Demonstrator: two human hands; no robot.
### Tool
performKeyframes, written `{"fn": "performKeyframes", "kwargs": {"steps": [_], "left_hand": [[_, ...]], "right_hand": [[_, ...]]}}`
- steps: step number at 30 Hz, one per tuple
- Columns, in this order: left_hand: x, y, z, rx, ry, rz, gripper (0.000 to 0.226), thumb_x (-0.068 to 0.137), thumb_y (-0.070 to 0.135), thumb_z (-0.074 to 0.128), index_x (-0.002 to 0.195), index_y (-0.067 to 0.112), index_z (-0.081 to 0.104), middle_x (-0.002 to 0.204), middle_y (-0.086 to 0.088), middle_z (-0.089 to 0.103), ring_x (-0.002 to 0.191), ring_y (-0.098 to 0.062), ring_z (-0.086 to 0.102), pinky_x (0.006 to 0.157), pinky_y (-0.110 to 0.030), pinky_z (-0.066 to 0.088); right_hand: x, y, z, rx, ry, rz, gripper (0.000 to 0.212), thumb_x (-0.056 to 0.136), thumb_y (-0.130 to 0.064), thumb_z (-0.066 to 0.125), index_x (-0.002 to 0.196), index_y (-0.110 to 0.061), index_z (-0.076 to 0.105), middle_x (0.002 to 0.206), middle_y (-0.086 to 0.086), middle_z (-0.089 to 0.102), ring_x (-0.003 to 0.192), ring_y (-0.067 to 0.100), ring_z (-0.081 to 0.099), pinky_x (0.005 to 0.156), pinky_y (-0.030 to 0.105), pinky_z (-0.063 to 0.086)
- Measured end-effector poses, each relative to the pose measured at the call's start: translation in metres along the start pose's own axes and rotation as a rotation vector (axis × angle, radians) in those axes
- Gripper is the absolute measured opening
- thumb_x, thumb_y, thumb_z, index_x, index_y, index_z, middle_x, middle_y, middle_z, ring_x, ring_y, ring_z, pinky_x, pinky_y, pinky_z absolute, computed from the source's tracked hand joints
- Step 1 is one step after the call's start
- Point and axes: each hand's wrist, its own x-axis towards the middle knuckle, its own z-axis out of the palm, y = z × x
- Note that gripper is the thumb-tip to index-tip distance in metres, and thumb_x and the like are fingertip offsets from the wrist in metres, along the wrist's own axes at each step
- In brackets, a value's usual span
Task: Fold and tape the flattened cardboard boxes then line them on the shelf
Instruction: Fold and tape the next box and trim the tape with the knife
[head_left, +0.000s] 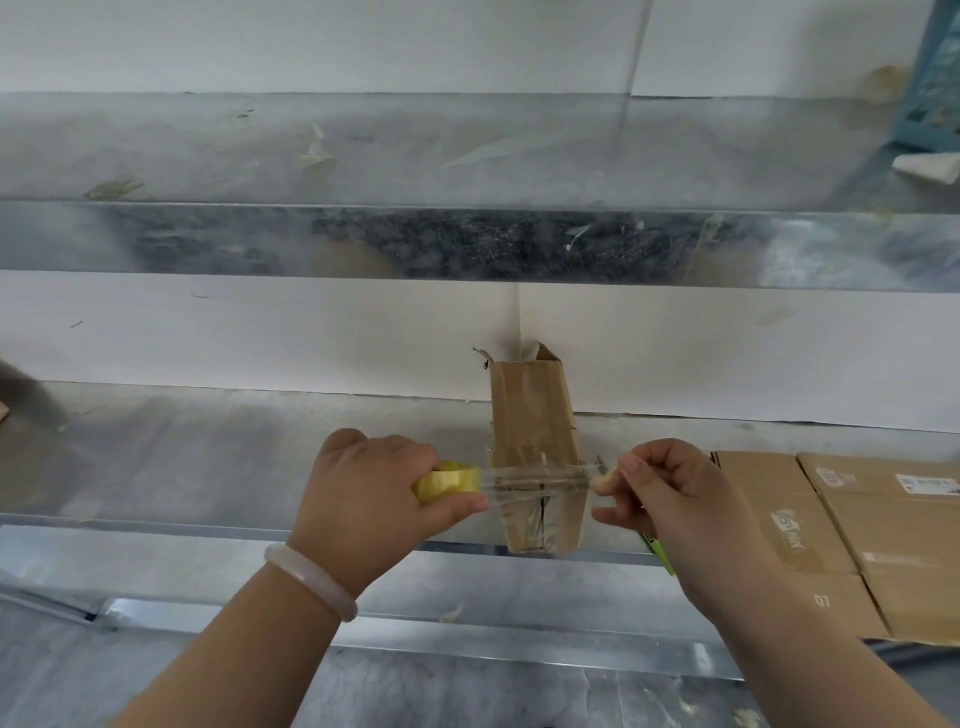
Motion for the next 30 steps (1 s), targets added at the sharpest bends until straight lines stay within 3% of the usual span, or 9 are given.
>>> {"fn": "performKeyframes", "kwargs": {"steps": [4,11,17,21,26,30], "left_hand": [[-0.006,-0.009,0.005,-0.122,-0.026,0.066,0.054,0.090,0.071,0.023,0.069,0.031,0.052,0.057,0.016,0.048,0.049,-0.003,0.044,0.066,-0.028,0.034],[0.001,-0.005,0.011,0.055,0.040,0.035,0.061,0.082,0.081,0.024,0.063,0.029,0.052,0.051,0.013,0.049,0.043,-0.008,0.044,0.064,-0.027,0.036],[0.001,-0.004,0.028,0.072,-0.014,0.012,0.062,0.079,0.084,0.024,0.064,0.030,0.052,0.054,0.014,0.050,0.046,-0.007,0.045,0.064,-0.028,0.039],[0.005,-0.003,0.034,0.039,-0.061,0.002,0.061,0.076,0.086,0.022,0.065,0.033,0.050,0.056,0.014,0.050,0.048,-0.006,0.045,0.065,-0.030,0.039],[0.011,0.005,0.045,-0.019,-0.139,0.004,0.068,0.074,0.087,0.019,0.066,0.029,0.052,0.057,0.014,0.049,0.051,-0.005,0.047,0.068,-0.030,0.036],[0.013,0.008,0.051,-0.052,-0.164,0.005,0.064,0.076,0.086,0.021,0.066,0.030,0.051,0.056,0.014,0.046,0.052,-0.006,0.045,0.070,-0.031,0.036]], "right_hand": [[0.001,0.006,-0.004,0.003,0.005,-0.016,0.015,0.098,-0.008,0.052,0.087,-0.004,0.061,0.069,0.005,0.071,0.073,0.026,0.071,0.080,0.041,0.059],[0.002,0.008,-0.007,-0.026,0.046,-0.101,0.013,0.098,-0.009,0.051,0.089,-0.006,0.059,0.070,0.002,0.071,0.075,0.022,0.073,0.075,0.031,0.056],[0.019,0.032,-0.004,-0.006,0.019,0.034,0.012,0.098,-0.010,0.053,0.091,-0.004,0.061,0.071,0.005,0.071,0.072,0.025,0.069,0.078,0.042,0.060],[0.029,0.042,-0.008,0.059,-0.010,0.142,0.011,0.095,-0.010,0.059,0.092,-0.001,0.063,0.076,0.012,0.067,0.063,0.017,0.066,0.077,0.044,0.060],[0.033,0.060,0.002,0.211,-0.017,0.266,0.015,0.091,-0.013,0.064,0.082,-0.001,0.063,0.073,0.010,0.063,0.066,0.017,0.058,0.073,0.036,0.056],[0.031,0.073,0.018,0.421,-0.004,0.373,0.025,0.089,-0.019,0.065,0.073,-0.008,0.050,0.064,0.007,0.053,0.061,0.017,0.051,0.071,0.035,0.052]]}}
